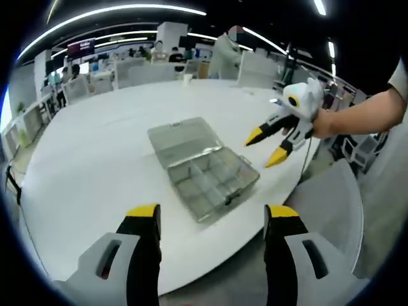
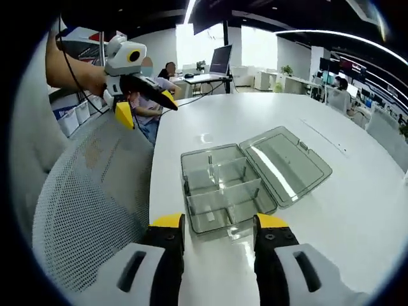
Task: Insert the divider into the dual guide fixture by aligning both edges with the guide slots and pushing it downward to the bottom, including one-sided entry, uneven engagement, binding, and posture correction.
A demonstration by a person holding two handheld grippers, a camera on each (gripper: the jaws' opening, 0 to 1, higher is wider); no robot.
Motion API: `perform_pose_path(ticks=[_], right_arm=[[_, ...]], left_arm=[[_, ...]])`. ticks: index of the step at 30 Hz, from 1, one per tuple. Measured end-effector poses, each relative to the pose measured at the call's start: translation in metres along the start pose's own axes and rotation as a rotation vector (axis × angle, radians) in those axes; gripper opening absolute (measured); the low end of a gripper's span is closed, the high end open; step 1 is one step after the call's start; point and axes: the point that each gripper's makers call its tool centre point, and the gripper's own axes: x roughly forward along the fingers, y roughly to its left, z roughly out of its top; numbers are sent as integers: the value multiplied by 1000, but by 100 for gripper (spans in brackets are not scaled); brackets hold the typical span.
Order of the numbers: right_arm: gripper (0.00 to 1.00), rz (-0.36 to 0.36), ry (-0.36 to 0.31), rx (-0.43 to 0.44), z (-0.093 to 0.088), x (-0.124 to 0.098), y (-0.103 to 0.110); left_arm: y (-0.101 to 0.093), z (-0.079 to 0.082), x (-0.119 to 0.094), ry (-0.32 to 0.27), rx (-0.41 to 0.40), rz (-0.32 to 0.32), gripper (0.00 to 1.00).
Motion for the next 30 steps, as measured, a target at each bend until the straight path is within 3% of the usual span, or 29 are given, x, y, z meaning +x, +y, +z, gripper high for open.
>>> perform_pose_path(ticks=[6, 16, 24, 30], right_arm=[[44, -12, -62, 28, -1, -7, 11], [53, -55, -130, 46, 8, -22, 28], [55, -113, -129, 79, 7, -28, 38], [56, -155, -111, 106, 8, -31, 44]], left_arm=[[4, -2, -7, 7, 9, 38, 64], [23, -7, -10, 50, 107, 45, 62], [56, -15, -1, 112, 228, -8, 60], [82, -33, 15, 194, 329, -62, 59]])
